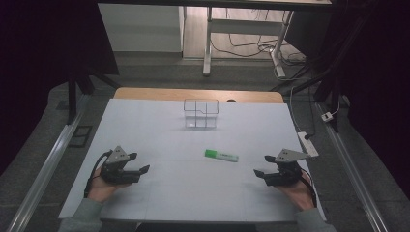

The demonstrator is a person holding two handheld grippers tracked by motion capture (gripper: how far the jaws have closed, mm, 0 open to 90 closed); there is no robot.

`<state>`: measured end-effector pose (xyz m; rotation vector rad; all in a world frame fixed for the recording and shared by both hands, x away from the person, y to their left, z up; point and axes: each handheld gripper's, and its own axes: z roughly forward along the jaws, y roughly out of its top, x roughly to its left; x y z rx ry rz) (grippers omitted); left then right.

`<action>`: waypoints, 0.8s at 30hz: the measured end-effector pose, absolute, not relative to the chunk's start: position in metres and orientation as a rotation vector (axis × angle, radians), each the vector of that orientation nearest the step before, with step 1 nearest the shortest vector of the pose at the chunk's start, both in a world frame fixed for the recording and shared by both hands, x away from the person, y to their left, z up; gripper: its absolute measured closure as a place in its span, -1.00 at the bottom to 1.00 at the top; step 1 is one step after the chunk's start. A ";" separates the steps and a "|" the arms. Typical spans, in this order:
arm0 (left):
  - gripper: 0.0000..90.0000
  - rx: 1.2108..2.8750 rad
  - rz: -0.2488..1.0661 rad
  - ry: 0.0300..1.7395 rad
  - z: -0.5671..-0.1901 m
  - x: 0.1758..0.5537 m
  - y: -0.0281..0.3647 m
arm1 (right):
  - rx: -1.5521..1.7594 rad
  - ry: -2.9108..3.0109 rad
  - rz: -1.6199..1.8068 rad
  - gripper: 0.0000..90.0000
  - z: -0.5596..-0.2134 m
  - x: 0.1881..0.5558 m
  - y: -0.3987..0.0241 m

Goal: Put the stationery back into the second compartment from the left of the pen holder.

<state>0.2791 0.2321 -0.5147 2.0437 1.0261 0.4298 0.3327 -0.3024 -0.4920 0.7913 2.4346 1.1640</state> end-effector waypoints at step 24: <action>-0.38 2.053 0.425 1.010 -0.516 0.279 0.233 | 0.774 2.536 1.121 -0.39 -0.475 0.351 -0.263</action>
